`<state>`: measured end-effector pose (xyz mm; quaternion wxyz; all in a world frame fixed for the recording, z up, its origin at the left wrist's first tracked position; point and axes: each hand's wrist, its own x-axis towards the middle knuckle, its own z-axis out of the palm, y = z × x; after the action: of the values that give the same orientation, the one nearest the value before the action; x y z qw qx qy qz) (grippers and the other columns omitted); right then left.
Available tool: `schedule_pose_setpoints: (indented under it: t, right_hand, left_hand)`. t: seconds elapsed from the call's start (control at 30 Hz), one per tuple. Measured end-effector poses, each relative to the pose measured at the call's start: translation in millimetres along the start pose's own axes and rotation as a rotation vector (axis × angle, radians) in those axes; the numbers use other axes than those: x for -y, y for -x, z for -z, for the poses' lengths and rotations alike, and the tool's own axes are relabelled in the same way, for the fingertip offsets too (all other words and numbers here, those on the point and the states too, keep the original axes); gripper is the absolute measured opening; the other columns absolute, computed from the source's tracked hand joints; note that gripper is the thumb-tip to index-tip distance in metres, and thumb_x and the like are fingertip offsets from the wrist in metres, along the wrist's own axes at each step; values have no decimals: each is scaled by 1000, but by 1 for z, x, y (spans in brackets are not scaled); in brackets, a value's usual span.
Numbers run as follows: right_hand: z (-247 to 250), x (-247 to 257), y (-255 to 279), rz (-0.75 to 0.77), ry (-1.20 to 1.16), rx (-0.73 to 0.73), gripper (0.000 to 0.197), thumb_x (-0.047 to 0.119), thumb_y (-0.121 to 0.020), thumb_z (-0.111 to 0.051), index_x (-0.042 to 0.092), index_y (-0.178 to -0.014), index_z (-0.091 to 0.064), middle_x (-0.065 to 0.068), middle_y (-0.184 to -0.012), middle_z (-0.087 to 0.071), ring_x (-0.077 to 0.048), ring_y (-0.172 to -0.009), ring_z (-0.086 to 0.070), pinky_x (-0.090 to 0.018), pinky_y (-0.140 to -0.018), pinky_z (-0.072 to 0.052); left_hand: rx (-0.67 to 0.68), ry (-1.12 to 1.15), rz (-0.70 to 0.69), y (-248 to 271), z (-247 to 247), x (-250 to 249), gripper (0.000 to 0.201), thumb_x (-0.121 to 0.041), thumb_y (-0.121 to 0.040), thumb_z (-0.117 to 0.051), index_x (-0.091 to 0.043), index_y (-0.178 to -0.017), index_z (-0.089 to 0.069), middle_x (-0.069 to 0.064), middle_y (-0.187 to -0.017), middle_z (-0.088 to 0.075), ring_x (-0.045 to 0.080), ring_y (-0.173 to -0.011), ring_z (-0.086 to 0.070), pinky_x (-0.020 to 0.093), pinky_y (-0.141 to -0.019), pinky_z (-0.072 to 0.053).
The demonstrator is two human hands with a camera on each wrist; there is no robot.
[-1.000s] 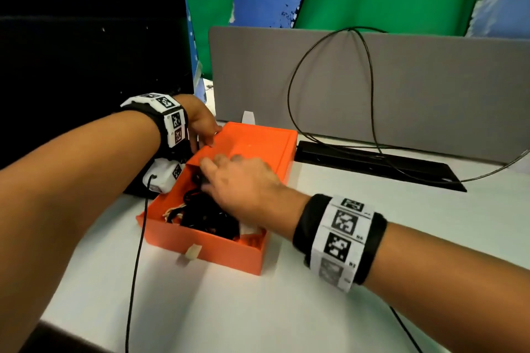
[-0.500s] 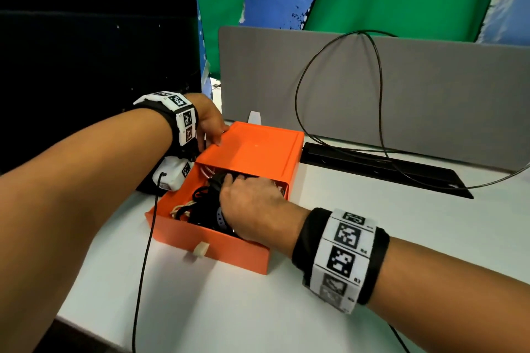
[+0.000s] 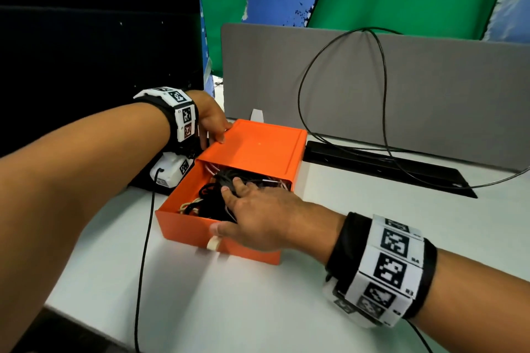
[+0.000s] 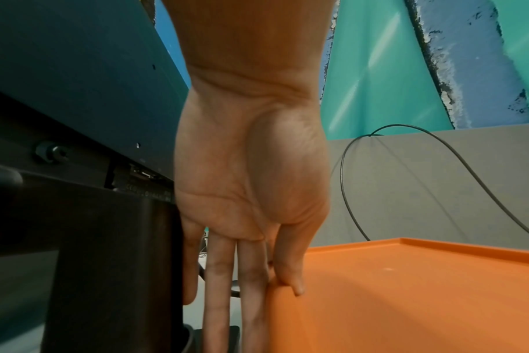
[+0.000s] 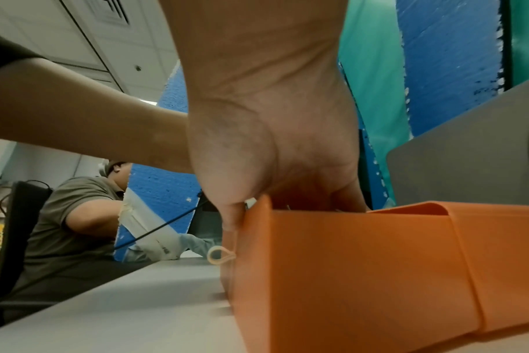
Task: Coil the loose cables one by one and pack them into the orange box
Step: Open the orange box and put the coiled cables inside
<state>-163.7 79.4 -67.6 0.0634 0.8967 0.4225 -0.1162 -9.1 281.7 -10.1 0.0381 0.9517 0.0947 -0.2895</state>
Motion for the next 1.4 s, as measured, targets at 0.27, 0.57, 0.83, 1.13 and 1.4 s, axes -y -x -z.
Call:
schedule_pose_setpoints:
  t: [0.27,0.57,0.83,1.13,1.4]
  right_hand:
    - [5,-8,-21,-355,-121,-86,114,90,-79,-34,19,-160,3,-20,-166,-1,-48,-150,-7,-63,-120,-6]
    - [18,-17,-41,-386,-26,-201,92,85,-77,-48,20,-142,-44,-13,-140,-45,-39,-125,-43,-53,-100,-41]
    - [11,-28,-52,-324,-8,-386,61,58,-93,-56,16,-137,-46,-11,-132,-53,-32,-123,-47,-43,-83,-46]
    - [17,-64,-46,-226,-96,-356,62,60,-93,-54,15,-135,-48,-14,-133,-54,-35,-123,-48,-45,-97,-44]
    - [19,-131,-46,-516,-626,-208,47,38,-105,-33,2,-119,-59,-23,-115,-68,-35,-102,-68,-36,-81,-54]
  left_hand:
    - [40,25,12,-10,4,5,74,-25,-104,-46,-23,-157,7,16,-126,-66,30,-111,-66,49,-108,-43]
    - [47,23,7,-13,8,7,76,-28,-104,-48,-24,-157,6,17,-121,-68,29,-109,-68,48,-106,-45]
    - [37,39,12,-9,6,6,73,-27,-104,-46,-25,-157,4,12,-114,-70,29,-108,-68,46,-104,-47]
    - [-27,30,33,-8,3,1,68,-29,-105,-44,-26,-157,-2,6,-106,-69,24,-102,-70,45,-102,-48]
    - [-96,137,26,-15,-10,7,39,-21,-104,-42,0,-137,-48,17,-116,-67,23,-89,-69,32,-71,-60]
